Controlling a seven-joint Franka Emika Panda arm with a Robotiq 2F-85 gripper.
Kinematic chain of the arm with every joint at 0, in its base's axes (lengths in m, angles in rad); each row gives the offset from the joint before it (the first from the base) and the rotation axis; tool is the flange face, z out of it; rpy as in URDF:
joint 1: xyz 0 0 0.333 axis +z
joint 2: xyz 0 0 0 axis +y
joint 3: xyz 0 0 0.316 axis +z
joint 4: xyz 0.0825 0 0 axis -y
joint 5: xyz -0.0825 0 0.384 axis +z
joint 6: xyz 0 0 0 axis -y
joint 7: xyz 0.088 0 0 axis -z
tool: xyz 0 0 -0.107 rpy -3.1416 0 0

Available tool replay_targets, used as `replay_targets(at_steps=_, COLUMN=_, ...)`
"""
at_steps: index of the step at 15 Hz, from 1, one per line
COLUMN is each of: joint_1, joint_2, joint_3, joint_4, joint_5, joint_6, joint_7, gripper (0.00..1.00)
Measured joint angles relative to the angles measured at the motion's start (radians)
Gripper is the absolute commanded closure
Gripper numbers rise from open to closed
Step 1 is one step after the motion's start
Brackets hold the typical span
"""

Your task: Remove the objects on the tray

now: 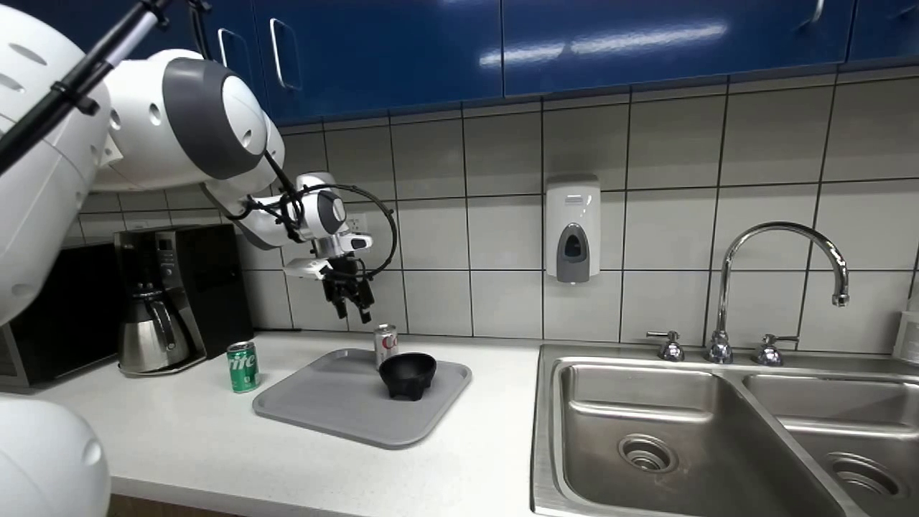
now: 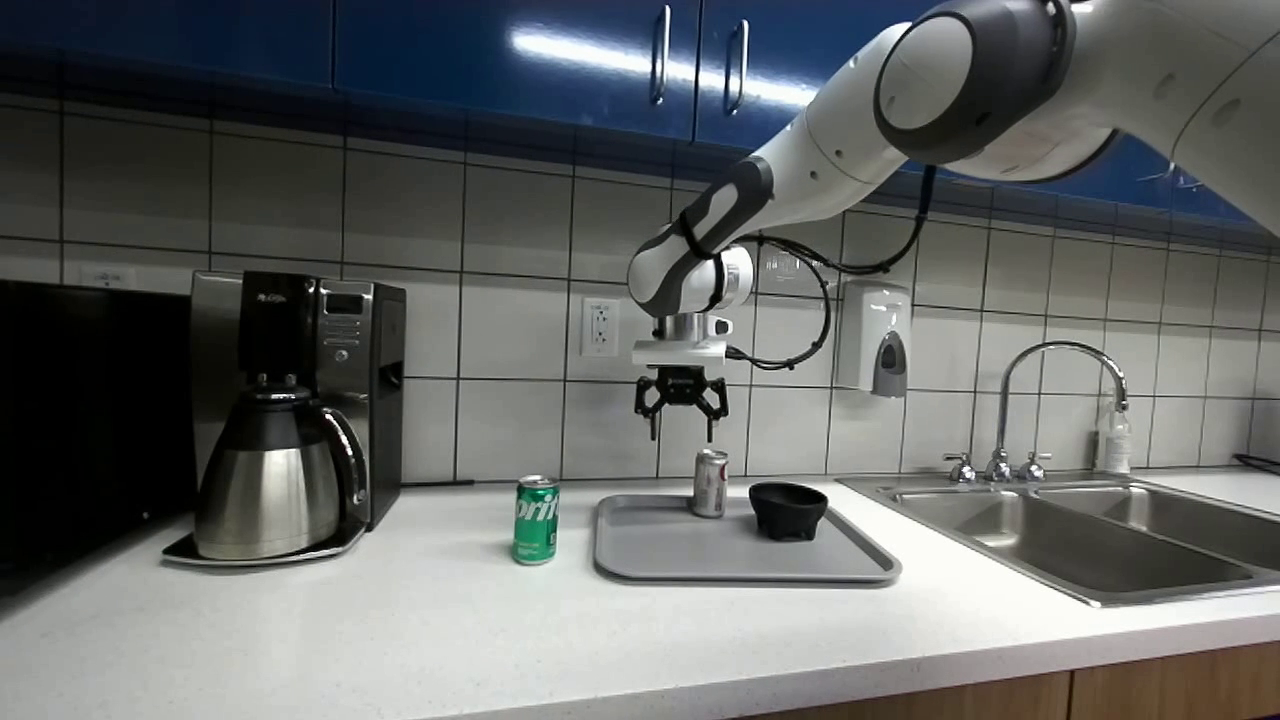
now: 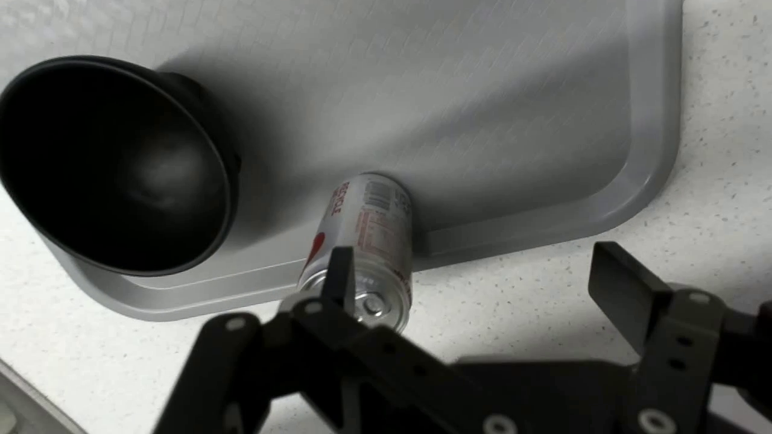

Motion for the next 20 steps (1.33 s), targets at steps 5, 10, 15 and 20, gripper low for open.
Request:
replay_targets(at_steps=5, joint_1=-0.014, joint_2=0.006, joint_3=-0.014, joint_4=0.000, joint_5=0.000, joint_6=-0.001, joint_7=0.023, gripper=0.00)
replay_targets(at_steps=10, joint_1=-0.032, joint_2=0.014, joint_3=-0.017, joint_4=0.002, joint_5=0.000, joint_6=-0.003, joint_7=0.043, gripper=0.00)
replay_targets(at_steps=15, joint_1=-0.049, joint_2=0.039, joint_3=-0.017, joint_4=0.025, joint_5=0.000, joint_6=-0.015, joint_7=0.045, gripper=0.00)
replay_targets(at_steps=20, joint_1=-0.054, joint_2=0.090, joint_3=-0.017, joint_4=0.085, joint_5=0.001, joint_6=-0.039, joint_7=0.046, gripper=0.00)
